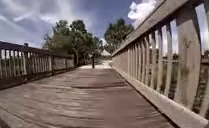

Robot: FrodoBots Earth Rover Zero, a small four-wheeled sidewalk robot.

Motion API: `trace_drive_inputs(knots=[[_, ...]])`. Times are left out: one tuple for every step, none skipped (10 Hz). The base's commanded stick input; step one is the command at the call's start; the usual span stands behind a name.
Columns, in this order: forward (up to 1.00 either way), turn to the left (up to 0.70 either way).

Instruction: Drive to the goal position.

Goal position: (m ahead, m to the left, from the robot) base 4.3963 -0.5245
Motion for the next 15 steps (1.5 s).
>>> trace_drive_inputs(knots=[[0.85,0.0],[0.85,0.0],[0.85,0.0],[0.85,0.0],[0.85,0.0],[0.85,0.0],[0.85,0.0],[0.85,0.14],[0.85,0.32],[0.85,0.31],[0.85,0.19],[0.85,0.0],[0.85,0.0],[0.85,0.0],[0.85,0.0]])
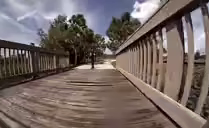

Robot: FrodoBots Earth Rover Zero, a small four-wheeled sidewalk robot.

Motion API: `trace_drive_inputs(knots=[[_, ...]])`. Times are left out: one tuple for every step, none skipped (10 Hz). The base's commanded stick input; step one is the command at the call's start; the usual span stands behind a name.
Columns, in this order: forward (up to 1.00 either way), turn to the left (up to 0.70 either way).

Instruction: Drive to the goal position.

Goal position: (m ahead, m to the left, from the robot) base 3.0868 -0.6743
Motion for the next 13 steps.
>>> trace_drive_inputs(knots=[[0.85,0.0],[0.85,0.0],[0.85,0.0],[0.85,0.0],[0.85,0.0],[0.85,0.0],[0.85,0.0],[0.85,0.0],[0.85,0.0],[0.85,0.0],[0.85,0.0],[0.85,0.0],[0.85,0.0]])
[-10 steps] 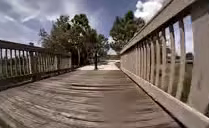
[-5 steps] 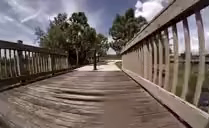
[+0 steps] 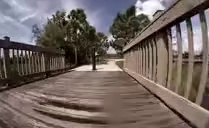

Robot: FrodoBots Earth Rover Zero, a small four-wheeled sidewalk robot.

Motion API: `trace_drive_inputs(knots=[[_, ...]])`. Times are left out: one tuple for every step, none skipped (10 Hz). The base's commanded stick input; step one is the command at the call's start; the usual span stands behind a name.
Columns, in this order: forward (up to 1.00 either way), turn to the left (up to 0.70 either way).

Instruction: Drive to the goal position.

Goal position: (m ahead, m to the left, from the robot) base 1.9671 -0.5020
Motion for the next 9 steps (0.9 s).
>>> trace_drive_inputs(knots=[[0.85,0.0],[0.85,0.0],[0.85,0.0],[0.85,0.0],[0.85,0.0],[0.85,0.0],[0.85,0.0],[0.85,0.0],[0.85,0.0]])
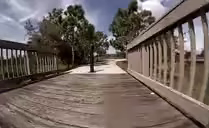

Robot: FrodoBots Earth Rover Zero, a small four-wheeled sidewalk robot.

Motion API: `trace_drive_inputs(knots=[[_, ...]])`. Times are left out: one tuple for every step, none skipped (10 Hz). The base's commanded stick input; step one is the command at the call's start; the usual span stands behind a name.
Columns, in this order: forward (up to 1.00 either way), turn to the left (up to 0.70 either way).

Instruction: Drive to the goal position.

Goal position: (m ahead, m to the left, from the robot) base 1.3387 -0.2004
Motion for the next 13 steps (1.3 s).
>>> trace_drive_inputs(knots=[[0.85,0.0],[0.85,0.0],[0.85,0.0],[0.85,0.0],[0.85,0.0],[0.85,0.0],[0.85,0.0],[0.85,0.0],[0.85,0.0],[0.85,0.0],[0.85,-0.04],[0.85,-0.06],[0.85,0.0]])
